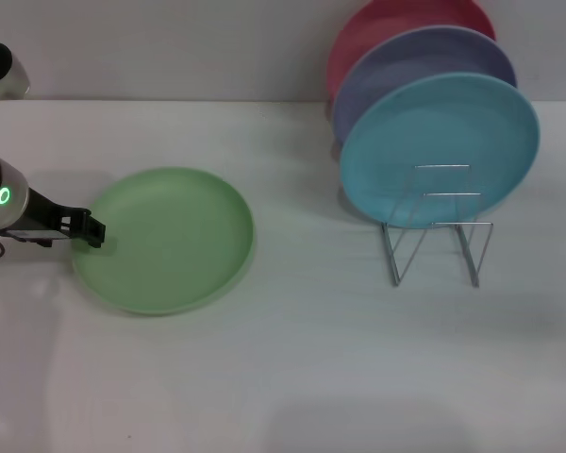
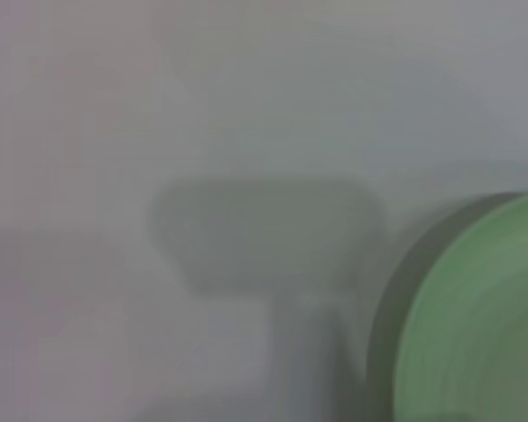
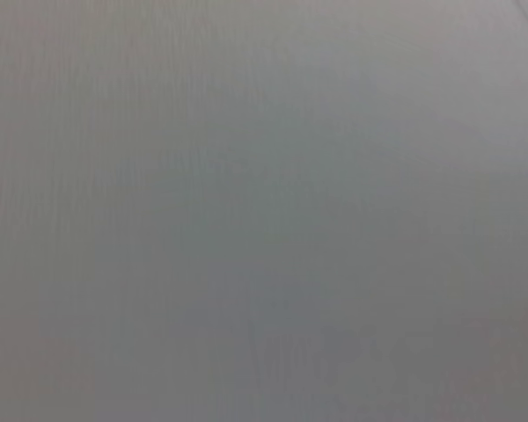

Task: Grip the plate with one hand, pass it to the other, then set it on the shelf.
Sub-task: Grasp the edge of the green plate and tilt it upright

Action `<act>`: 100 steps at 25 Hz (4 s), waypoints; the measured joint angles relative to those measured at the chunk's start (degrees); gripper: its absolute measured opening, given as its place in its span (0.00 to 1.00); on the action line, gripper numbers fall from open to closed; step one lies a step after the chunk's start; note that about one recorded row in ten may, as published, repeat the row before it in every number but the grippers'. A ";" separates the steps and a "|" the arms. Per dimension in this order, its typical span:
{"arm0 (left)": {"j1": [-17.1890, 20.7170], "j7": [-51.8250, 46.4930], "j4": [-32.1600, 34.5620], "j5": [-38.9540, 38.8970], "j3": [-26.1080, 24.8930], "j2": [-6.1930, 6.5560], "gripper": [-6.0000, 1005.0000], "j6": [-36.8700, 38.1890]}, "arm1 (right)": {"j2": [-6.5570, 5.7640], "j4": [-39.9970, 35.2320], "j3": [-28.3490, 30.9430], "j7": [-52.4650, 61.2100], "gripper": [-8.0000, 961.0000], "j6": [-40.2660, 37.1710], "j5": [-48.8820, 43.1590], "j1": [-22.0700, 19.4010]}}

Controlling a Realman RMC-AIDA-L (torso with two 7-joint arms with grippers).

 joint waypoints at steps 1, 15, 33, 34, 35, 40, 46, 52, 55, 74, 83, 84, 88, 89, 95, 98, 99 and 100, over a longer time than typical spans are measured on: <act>-0.15 0.18 -0.41 -0.01 -0.10 0.00 0.66 0.19 | 0.03 0.02 0.00 0.00 0.53 -0.04 0.00 -0.03; -1.58 1.15 -3.82 0.00 -1.05 0.15 0.53 1.07 | 0.21 0.27 0.00 0.00 0.53 -0.12 -0.01 -0.16; -2.17 2.00 -4.87 -0.01 -1.63 0.24 0.36 1.08 | 0.24 0.25 0.00 0.00 0.53 -0.11 -0.01 -0.16; -2.19 2.10 -4.89 0.00 -1.63 0.25 0.35 1.09 | 0.24 0.25 0.00 0.00 0.53 -0.11 -0.01 -0.16; -2.20 2.16 -4.90 -0.01 -1.63 0.25 0.34 1.09 | 0.24 0.25 0.00 0.00 0.53 -0.11 -0.01 -0.16; -2.23 2.25 -4.91 0.00 -1.63 0.26 0.31 1.14 | 0.24 0.30 0.00 0.00 0.53 -0.11 -0.01 -0.09; -2.25 2.33 -4.91 0.00 -1.63 0.26 0.30 1.17 | 0.23 0.34 0.00 0.00 0.53 -0.11 -0.01 0.03; -2.74 3.20 -5.37 -0.01 -1.76 0.29 0.23 1.18 | 0.16 0.34 0.00 0.00 0.53 -0.11 -0.01 0.10; -3.02 3.21 -5.89 -0.03 -1.79 0.37 0.16 1.19 | 0.15 0.34 0.00 0.00 0.53 -0.11 -0.01 0.11; -2.34 3.33 -4.63 -0.22 -3.61 0.44 0.09 1.33 | 0.20 0.26 0.00 0.00 0.53 -0.11 -0.01 -0.21; 1.03 5.11 -0.35 -5.93 -5.07 -0.22 0.08 10.50 | 0.32 0.22 0.00 0.00 0.53 -0.11 -0.01 -0.25; 1.03 5.11 -0.35 -5.93 -5.07 -0.22 0.08 10.50 | 0.32 0.22 0.00 0.00 0.53 -0.11 -0.01 -0.25; 2.64 9.41 -0.24 -13.03 -5.33 -0.14 0.04 15.79 | 0.31 0.25 0.00 0.00 0.53 -0.11 -0.01 -0.07; 2.64 9.41 -0.24 -13.03 -5.33 -0.14 0.04 15.79 | 0.31 0.25 0.00 0.00 0.53 -0.11 -0.01 -0.07; 5.27 14.93 -0.08 -19.84 -4.93 -0.20 0.04 21.88 | 0.14 0.22 -0.20 0.00 0.53 0.01 -0.01 0.25; 8.37 21.48 0.26 -28.13 -2.15 -0.42 0.04 28.74 | 0.02 0.24 -0.25 0.00 0.53 0.32 -0.01 0.66; 8.37 21.48 0.26 -28.13 -2.15 -0.42 0.04 28.74 | 0.02 0.24 -0.25 0.00 0.53 0.32 -0.01 0.66; 10.08 25.62 0.29 -33.07 0.13 -0.43 0.04 32.98 | -0.02 0.23 -0.26 0.00 0.53 0.35 -0.01 0.77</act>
